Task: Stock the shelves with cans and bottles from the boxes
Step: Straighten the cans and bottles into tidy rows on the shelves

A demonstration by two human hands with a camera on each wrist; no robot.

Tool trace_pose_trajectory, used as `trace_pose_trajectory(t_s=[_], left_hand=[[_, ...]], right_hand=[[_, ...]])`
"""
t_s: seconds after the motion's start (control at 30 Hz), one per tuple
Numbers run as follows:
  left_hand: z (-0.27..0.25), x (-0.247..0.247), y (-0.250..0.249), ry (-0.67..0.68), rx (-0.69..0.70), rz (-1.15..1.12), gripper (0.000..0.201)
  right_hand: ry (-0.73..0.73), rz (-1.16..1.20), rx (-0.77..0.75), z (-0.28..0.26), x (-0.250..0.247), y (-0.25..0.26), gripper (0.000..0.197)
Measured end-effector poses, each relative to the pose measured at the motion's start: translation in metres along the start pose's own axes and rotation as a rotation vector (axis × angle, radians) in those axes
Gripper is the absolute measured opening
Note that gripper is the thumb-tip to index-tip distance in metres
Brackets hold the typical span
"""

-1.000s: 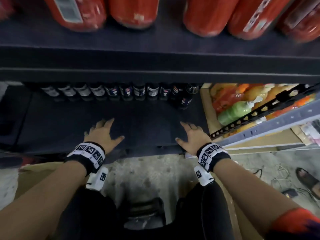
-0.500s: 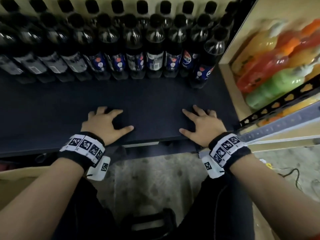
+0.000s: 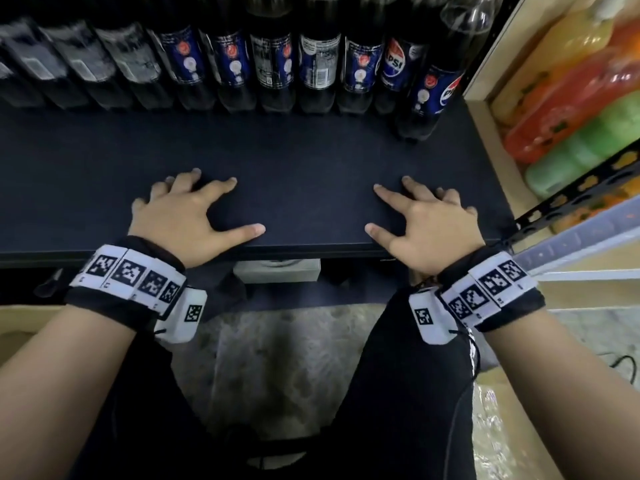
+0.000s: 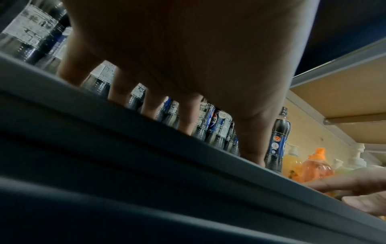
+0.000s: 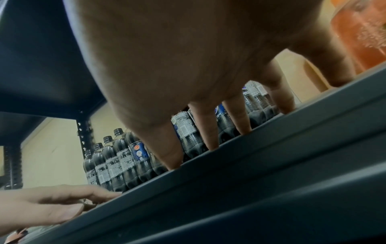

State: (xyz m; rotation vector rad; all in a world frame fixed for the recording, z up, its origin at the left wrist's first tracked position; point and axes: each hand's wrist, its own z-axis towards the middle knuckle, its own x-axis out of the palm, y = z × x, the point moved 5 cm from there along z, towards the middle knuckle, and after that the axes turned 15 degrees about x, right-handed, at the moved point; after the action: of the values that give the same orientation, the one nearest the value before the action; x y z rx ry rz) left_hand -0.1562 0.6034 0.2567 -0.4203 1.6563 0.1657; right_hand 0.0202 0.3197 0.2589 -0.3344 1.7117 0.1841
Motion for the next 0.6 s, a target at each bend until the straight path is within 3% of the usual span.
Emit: trace_pose_trajectory(t_s=[0.6], left_hand=[[-0.009,-0.009,-0.012,0.096,-0.062,-0.107,0.102]], right_hand=[[0.114,0.015,-0.016,-0.008,-0.008,0.003,0.075]])
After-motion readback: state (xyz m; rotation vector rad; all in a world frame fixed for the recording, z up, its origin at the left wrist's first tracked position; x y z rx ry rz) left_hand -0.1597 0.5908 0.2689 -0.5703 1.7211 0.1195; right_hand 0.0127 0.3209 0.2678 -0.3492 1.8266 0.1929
